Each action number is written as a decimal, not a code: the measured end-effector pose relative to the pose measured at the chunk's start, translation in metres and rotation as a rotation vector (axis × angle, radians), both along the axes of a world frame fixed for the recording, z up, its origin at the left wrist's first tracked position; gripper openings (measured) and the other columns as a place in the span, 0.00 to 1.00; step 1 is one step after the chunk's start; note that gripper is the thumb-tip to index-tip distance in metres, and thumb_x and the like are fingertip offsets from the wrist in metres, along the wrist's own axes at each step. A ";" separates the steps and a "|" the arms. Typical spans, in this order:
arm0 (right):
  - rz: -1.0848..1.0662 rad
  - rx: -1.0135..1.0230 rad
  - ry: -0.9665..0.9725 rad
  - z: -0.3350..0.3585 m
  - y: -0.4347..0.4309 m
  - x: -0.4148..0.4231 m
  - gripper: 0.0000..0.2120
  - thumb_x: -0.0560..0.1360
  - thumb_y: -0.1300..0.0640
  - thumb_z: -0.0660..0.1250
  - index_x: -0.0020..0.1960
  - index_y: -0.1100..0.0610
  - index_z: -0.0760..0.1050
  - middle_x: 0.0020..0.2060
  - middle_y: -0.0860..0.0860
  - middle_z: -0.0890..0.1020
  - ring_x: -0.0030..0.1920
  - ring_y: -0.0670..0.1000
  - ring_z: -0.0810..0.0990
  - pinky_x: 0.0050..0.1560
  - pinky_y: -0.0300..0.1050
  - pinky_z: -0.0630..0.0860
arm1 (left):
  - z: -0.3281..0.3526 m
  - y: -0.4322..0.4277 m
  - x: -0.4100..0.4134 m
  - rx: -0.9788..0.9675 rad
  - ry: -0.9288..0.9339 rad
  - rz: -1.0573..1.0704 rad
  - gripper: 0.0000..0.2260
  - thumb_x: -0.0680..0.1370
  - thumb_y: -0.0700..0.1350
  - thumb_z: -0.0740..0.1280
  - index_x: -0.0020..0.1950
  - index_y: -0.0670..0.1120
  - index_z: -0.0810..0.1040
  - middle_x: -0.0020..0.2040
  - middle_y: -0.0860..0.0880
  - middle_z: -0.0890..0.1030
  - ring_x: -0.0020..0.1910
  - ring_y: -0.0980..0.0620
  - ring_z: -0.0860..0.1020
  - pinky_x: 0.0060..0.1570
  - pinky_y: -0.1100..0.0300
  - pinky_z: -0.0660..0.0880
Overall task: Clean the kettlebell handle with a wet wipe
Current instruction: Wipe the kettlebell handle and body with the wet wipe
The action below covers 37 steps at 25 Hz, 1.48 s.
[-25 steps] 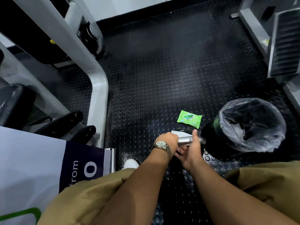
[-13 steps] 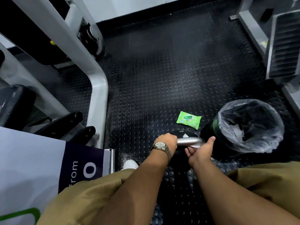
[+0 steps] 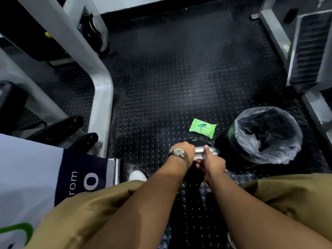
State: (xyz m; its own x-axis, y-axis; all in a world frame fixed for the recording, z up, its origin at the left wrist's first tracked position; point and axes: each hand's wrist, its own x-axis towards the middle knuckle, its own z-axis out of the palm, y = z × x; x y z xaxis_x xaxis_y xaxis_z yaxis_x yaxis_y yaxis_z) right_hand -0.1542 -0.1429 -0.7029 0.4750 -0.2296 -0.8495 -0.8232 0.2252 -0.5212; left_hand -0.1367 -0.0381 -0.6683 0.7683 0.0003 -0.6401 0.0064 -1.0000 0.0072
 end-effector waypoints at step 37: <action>1.173 -0.264 0.194 -0.013 -0.030 0.114 0.38 0.79 0.29 0.57 0.78 0.55 0.65 0.74 0.61 0.70 0.63 0.65 0.76 0.63 0.64 0.77 | -0.075 -0.033 -0.004 0.101 0.190 0.122 0.63 0.56 0.71 0.79 0.77 0.48 0.46 0.71 0.39 0.58 0.72 0.33 0.58 0.67 0.32 0.67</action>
